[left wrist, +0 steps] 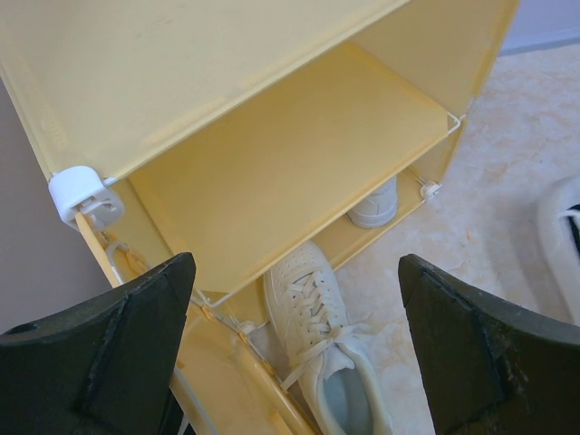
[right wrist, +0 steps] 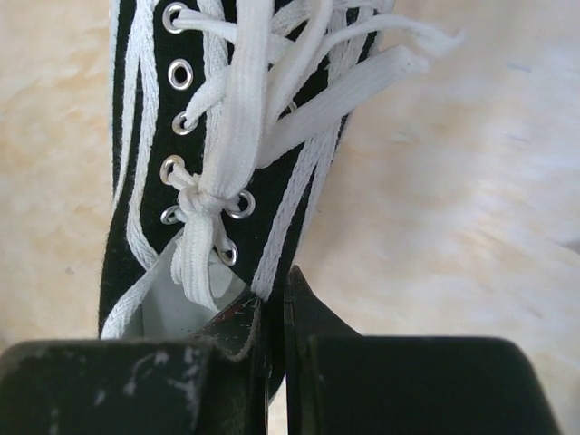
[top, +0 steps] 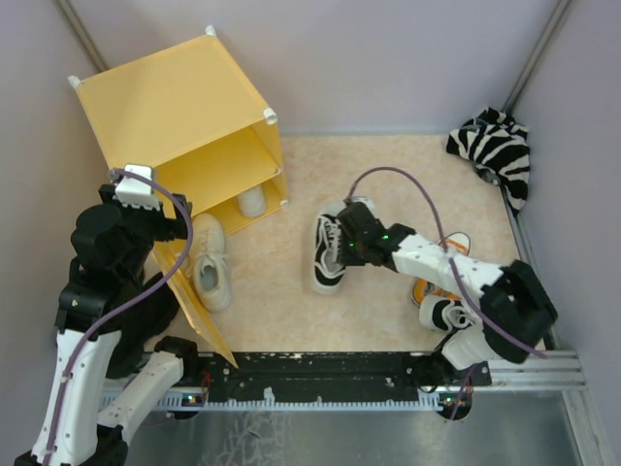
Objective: Place and organize the shoes in the shoe cabinet
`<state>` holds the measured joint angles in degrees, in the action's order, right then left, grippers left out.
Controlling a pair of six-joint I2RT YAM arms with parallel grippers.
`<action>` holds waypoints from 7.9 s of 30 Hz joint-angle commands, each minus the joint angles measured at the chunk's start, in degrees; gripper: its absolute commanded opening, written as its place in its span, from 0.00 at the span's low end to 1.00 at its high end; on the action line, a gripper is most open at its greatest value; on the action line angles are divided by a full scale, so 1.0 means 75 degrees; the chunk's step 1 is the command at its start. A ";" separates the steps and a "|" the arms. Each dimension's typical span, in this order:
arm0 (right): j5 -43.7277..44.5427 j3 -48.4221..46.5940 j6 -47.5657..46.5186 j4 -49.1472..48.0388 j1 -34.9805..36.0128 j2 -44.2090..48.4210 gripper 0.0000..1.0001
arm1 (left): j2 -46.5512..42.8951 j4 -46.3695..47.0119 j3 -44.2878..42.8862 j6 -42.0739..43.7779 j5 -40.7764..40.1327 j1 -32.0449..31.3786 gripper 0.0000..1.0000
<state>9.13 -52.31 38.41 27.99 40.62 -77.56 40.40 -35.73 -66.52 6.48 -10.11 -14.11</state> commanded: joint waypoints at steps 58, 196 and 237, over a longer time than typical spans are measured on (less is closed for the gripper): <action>0.1268 -0.1765 0.3407 0.7721 -0.1651 0.4395 0.71 | -0.0538 0.0708 0.0637 -0.0120 0.0493 -0.0307 0.99; -0.0468 -0.7976 -0.2632 -0.0345 0.2178 -0.4253 0.00 | -0.0735 0.0595 -0.0869 -0.0909 -0.0094 -0.0627 0.99; -0.0954 -0.5966 -0.2685 -0.3997 0.2475 -0.2989 0.77 | -0.0768 0.0643 -0.0634 -0.0679 -0.0596 -0.0627 0.99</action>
<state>-0.10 -106.21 20.10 12.78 59.46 -113.65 32.86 -32.77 -71.50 1.10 -12.51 -18.65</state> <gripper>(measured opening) 0.762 0.995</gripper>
